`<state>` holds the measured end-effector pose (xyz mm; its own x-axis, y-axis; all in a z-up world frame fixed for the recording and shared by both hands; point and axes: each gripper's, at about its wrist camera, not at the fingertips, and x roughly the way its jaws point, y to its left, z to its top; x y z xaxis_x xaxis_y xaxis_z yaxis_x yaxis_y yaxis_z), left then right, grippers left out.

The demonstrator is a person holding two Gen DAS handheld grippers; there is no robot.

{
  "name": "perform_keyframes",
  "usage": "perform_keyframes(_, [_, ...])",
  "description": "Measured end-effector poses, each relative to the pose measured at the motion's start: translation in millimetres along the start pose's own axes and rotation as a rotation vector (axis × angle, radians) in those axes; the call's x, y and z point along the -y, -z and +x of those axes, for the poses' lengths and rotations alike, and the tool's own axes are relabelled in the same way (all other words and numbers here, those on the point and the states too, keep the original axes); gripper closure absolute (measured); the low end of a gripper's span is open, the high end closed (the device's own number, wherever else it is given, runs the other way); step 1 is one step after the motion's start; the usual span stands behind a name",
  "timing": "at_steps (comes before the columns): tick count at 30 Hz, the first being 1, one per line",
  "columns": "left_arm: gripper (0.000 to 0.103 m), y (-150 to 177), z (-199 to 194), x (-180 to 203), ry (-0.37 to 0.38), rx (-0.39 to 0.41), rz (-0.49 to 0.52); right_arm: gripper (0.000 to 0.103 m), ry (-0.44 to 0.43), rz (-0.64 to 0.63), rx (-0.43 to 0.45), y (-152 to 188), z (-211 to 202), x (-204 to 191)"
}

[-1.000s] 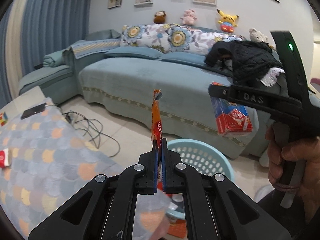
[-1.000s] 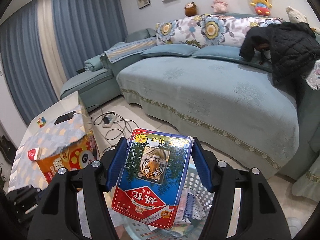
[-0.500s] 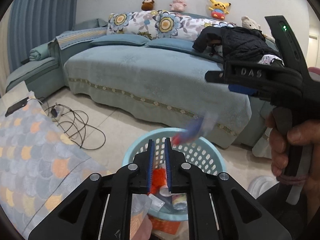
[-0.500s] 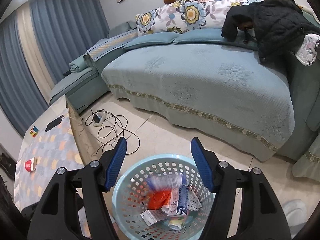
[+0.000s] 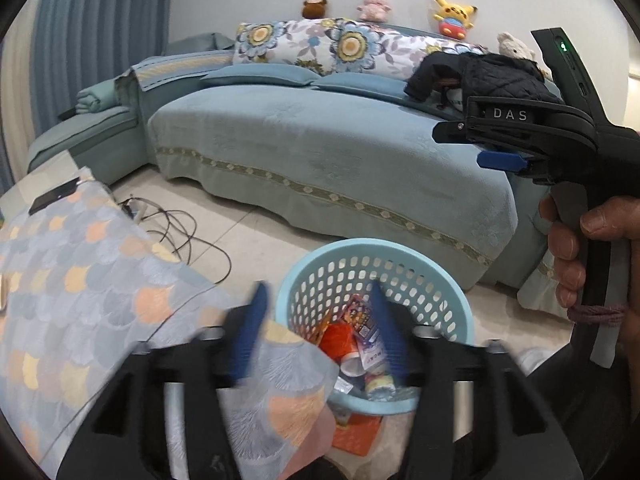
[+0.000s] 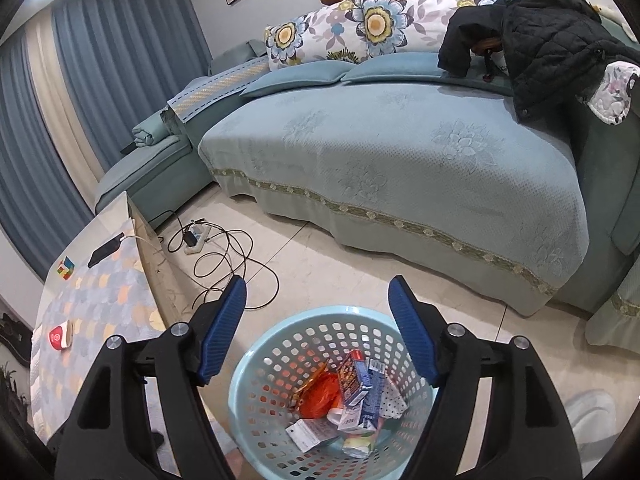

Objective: Collect trash
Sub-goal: 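Move the left gripper to the red-white paper cup on the table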

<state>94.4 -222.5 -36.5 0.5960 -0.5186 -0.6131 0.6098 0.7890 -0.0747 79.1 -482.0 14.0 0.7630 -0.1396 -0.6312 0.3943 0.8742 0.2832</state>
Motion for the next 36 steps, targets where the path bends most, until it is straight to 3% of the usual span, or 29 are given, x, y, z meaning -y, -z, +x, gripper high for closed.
perform_keyframes(2, [0.029, 3, -5, 1, -0.008, 0.008, 0.007, 0.029, -0.011, 0.013, -0.005, -2, -1, -4])
perform_keyframes(7, [0.028, 11, -19, 1, -0.039, 0.009, 0.076, 0.024, -0.043, 0.019, 0.003, -5, -6, -22])
perform_keyframes(15, [0.028, 25, -42, -35, -0.125, -0.009, 0.068, 0.022, -0.084, -0.026, 0.012, -5, -13, -66])
perform_keyframes(20, [0.028, 32, -69, -74, -0.202, -0.011, 0.053, 0.021, -0.102, -0.053, 0.005, 0, -12, -93])
perform_keyframes(30, [0.028, 48, -104, -137, -0.369, -0.042, 0.120, 0.018, -0.123, -0.169, -0.011, 20, -7, -163])
perform_keyframes(34, [0.026, 57, -114, -189, -0.459, -0.050, 0.076, 0.018, -0.164, -0.252, -0.021, 34, -6, -204])
perform_keyframes(36, [0.026, 60, -119, -226, -0.530, -0.047, 0.006, 0.018, -0.183, -0.303, -0.006, 40, -8, -226])
